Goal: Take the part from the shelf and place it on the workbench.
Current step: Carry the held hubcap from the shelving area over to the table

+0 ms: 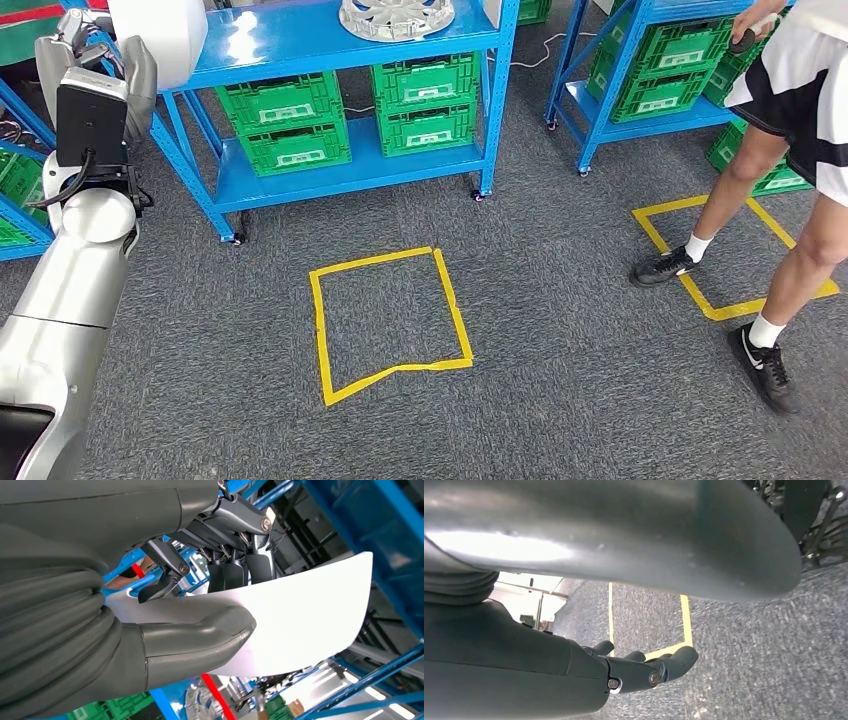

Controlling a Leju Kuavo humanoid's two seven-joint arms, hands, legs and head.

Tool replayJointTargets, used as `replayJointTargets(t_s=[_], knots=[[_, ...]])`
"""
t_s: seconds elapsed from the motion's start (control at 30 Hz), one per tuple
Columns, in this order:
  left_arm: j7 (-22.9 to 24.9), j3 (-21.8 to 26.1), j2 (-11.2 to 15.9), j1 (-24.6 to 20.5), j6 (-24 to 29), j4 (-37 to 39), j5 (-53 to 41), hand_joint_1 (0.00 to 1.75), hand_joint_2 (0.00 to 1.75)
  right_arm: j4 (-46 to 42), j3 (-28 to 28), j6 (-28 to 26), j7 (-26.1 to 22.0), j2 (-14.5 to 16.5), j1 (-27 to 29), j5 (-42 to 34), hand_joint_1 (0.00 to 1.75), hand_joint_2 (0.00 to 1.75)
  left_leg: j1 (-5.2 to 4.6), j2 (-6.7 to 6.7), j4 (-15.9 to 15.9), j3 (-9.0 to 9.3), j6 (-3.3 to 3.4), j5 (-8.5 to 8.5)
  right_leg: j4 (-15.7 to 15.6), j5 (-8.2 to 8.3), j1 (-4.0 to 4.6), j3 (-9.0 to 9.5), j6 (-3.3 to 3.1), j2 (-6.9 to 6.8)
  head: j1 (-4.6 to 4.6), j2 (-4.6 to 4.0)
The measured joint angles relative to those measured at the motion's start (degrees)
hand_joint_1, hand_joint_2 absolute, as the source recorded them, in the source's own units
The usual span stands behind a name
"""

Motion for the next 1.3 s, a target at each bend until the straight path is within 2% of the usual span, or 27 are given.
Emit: replayJointTargets(t_s=[0.03,0.1,0.13,0.17,0.23,0.27,0.3,0.33,0.37,0.4,0.43,0.5,0.53,0.6,0.63,0.7,0.77,0.8,0.83,0.87,0.93,1.0,1.03,1.1,1.17,1.23,1.3], knots=[[0.0,0.0,0.0,0.0,0.0,-0.1,0.0,1.75,1.75,0.0,0.0,0.0,0.0,0.0,0.0,0.0,0.00,0.00,-0.19,-0.05,-1.0,0.44,0.32,-0.19,-0.1,0.55,0.00,-0.16,0.30,0.00,0.02,0.00],[0.0,0.0,0.0,0.0,0.0,-0.1,-0.1,1.75,1.75,0.0,0.0,0.2,-0.1,-0.1,0.1,0.1,0.00,0.00,-0.05,0.06,-1.3,-0.39,1.14,0.73,-0.3,1.00,0.06,-0.59,0.97,0.18,0.01,0.00],[0.0,0.0,-0.1,0.1,0.0,-0.1,-0.2,1.75,1.75,0.0,0.0,0.3,-0.2,-0.1,0.1,0.1,0.00,0.00,0.10,0.18,-1.5,-0.97,1.63,1.39,0.5,-0.18,0.08,-1.07,1.31,0.31,0.13,0.00],[0.1,0.0,-0.1,0.1,0.0,-0.2,-0.2,1.75,1.75,0.0,0.0,0.4,-0.3,-0.2,0.1,0.2,0.00,0.00,0.30,0.28,-1.6,-1.71,2.06,2.14,2.4,-2.44,0.07,-1.82,1.62,0.43,0.25,0.00],[0.2,0.0,-0.1,0.1,-0.1,-0.5,-0.2,1.75,1.75,0.0,0.0,0.5,-0.3,-0.2,0.1,0.4,0.00,0.00,0.36,0.35,-1.5,-3.35,2.55,3.38,9.2,-8.18,-0.14,-3.65,2.11,0.47,0.49,0.00],[0.3,0.0,-0.1,0.2,-0.3,-0.7,-0.2,1.75,1.75,0.0,0.0,0.6,-0.3,-0.3,0.1,0.6,0.00,0.00,0.34,0.33,-1.4,-4.23,2.59,3.98,12.8,-9.78,-0.22,-4.36,2.30,0.47,0.51,0.00],[0.3,0.0,-0.1,0.4,-0.6,-0.8,-0.3,1.75,1.75,0.0,0.0,0.7,-0.3,-0.3,0.1,0.9,0.00,0.00,0.34,0.32,-1.2,-5.08,2.56,4.53,15.5,-9.86,-0.28,-4.61,2.43,0.46,0.51,0.00],[0.3,0.0,0.0,0.7,-1.1,-1.0,-0.3,1.75,1.75,0.0,0.0,0.9,-0.3,-0.3,0.1,1.2,0.00,0.00,0.35,0.28,-1.1,-5.92,2.46,5.10,16.7,-8.74,-0.34,-4.14,2.49,0.46,0.52,0.00],[0.3,0.0,0.1,1.0,-1.6,-1.1,-0.4,1.75,1.75,0.0,0.0,1.2,-0.3,-0.3,0.1,1.5,0.00,0.00,0.37,0.13,-0.9,-6.72,2.27,5.62,15.8,-7.04,-0.41,-2.74,2.46,0.49,0.52,0.00],[0.2,0.0,0.2,1.2,-1.9,-1.3,-0.6,1.75,1.75,0.0,0.0,1.5,-0.3,-0.4,0.1,1.9,0.00,0.00,0.40,-0.07,-0.6,-7.46,2.01,6.10,13.2,-5.61,-0.49,-0.44,2.37,0.72,0.53,0.00],[0.1,0.0,0.3,1.4,-2.1,-1.4,-0.8,1.75,1.75,0.0,0.1,1.7,-0.3,-0.4,0.0,2.1,0.00,0.00,0.40,-0.28,-0.4,-8.15,1.71,6.50,9.4,-5.39,-0.56,2.47,2.19,1.29,0.52,0.00],[-0.2,0.0,0.5,1.4,-2.1,-1.9,-1.2,1.75,1.75,0.0,0.1,1.9,-0.3,-0.4,0.0,2.5,0.00,0.00,0.32,-0.65,0.1,-9.11,1.00,7.25,2.4,-7.04,-0.52,7.14,1.59,2.32,0.49,0.00],[-0.3,0.0,0.6,1.4,-2.1,-2.0,-1.3,1.75,1.75,0.0,0.2,1.9,-0.3,-0.4,0.0,2.6,0.00,0.00,0.28,-0.82,0.1,-9.35,0.64,7.66,0.6,-7.93,-0.44,8.13,1.24,2.53,0.47,0.00],[-0.5,0.0,0.7,1.4,-2.1,-2.1,-1.5,1.75,1.75,0.0,0.2,1.9,-0.3,-0.4,0.1,2.8,0.00,0.00,0.36,-1.24,0.0,-9.63,-0.04,8.33,-0.2,-7.76,-0.39,8.13,0.42,1.78,0.49,0.00],[-0.4,0.0,0.8,1.5,-2.2,-2.1,-1.6,1.75,1.75,0.0,0.2,1.9,-0.3,-0.4,0.2,2.9,0.00,0.00,0.43,-1.25,0.4,-9.97,-0.33,7.92,-0.2,-7.41,-0.47,7.96,-0.05,1.33,0.40,0.00],[-0.2,0.0,0.9,1.5,-2.4,-2.1,-1.9,1.75,1.75,0.0,0.3,1.9,-0.3,-0.4,0.2,3.0,0.00,0.00,0.62,-0.88,4.4,-11.61,-0.90,4.51,-0.4,-6.72,-0.59,7.46,-0.87,0.35,0.13,0.00],[0.1,0.0,1.0,1.5,-2.7,-2.0,-2.2,1.75,1.75,0.0,0.3,1.9,-0.2,-0.5,0.2,3.0,0.00,0.00,0.73,-0.45,11.7,-13.89,-1.44,0.11,-0.3,-6.18,-0.52,6.78,-1.19,-0.49,-0.07,0.00],[0.2,0.0,0.9,1.6,-2.9,-1.9,-2.3,1.75,1.75,0.0,0.3,1.9,-0.2,-0.5,0.2,3.0,0.00,0.00,0.76,-0.34,14.4,-14.50,-1.59,-0.91,-0.3,-5.95,-0.48,6.45,-1.20,-0.92,-0.07,0.00],[0.3,0.0,0.9,1.6,-2.9,-1.8,-2.3,1.75,1.75,0.0,0.3,1.9,-0.2,-0.5,0.2,3.0,0.00,0.00,0.77,-0.23,15.3,-14.19,-1.63,-0.87,-0.3,-5.73,-0.44,6.13,-1.18,-1.33,-0.08,0.00],[0.4,0.0,0.9,1.5,-3.0,-1.7,-2.4,1.75,1.75,0.0,0.3,1.9,-0.2,-0.5,0.2,3.0,0.00,0.00,0.76,-0.08,14.1,-12.79,-1.56,0.04,-0.2,-5.55,-0.41,5.90,-1.12,-1.72,-0.08,0.00],[0.6,0.0,0.9,1.4,-3.0,-1.7,-2.4,1.75,1.75,0.0,0.3,2.0,-0.2,-0.5,0.2,3.0,0.00,0.00,0.58,1.09,6.8,-7.61,-1.05,2.30,-0.1,-5.35,-0.29,5.64,-0.93,-2.53,-0.08,0.00],[0.6,0.0,1.0,1.2,-3.1,-1.8,-2.5,1.75,1.75,0.0,0.3,2.1,-0.2,-0.5,0.2,3.0,0.00,0.00,0.04,2.44,0.9,-3.81,-0.25,3.09,0.0,-5.18,-0.12,5.53,-0.53,-3.27,-0.05,0.00],[0.6,0.0,1.1,1.1,-3.1,-1.9,-2.6,1.75,1.75,0.0,0.3,2.2,-0.2,-0.5,0.1,3.1,0.00,0.00,-0.22,2.66,-0.2,-3.29,0.13,2.90,0.0,-5.07,-0.06,5.50,-0.25,-3.65,-0.09,0.00],[0.6,0.0,1.4,1.2,-3.1,-1.9,-2.7,1.75,1.75,0.0,0.3,2.4,-0.1,-0.5,0.1,3.1,0.00,0.00,-0.17,1.92,-0.7,-3.48,0.81,3.24,0.0,-4.98,0.03,5.44,0.36,-4.27,-0.20,0.00],[0.6,0.0,1.6,1.3,-3.1,-2.0,-2.8,1.75,1.75,0.0,0.3,2.6,-0.1,-0.6,0.1,3.1,0.00,0.00,0.24,1.17,-1.1,-3.71,1.54,3.78,1.8,-6.37,-0.03,4.60,1.05,-2.95,-0.15,0.00],[0.6,0.0,1.5,1.3,-3.1,-2.0,-2.8,1.75,1.75,0.0,0.3,2.7,0.0,-0.6,0.2,3.1,0.00,0.00,0.45,0.46,-1.1,-4.19,2.06,4.24,7.7,-9.81,-0.23,1.91,1.54,-0.82,-0.03,0.00],[0.6,0.0,1.5,1.4,-3.1,-2.0,-2.9,1.75,1.75,0.0,0.3,2.7,0.0,-0.6,0.3,3.1,0.00,0.00,0.46,-0.53,-0.9,-4.86,2.18,4.54,14.6,-12.54,-0.32,-1.33,1.69,-0.15,0.01,0.00]])
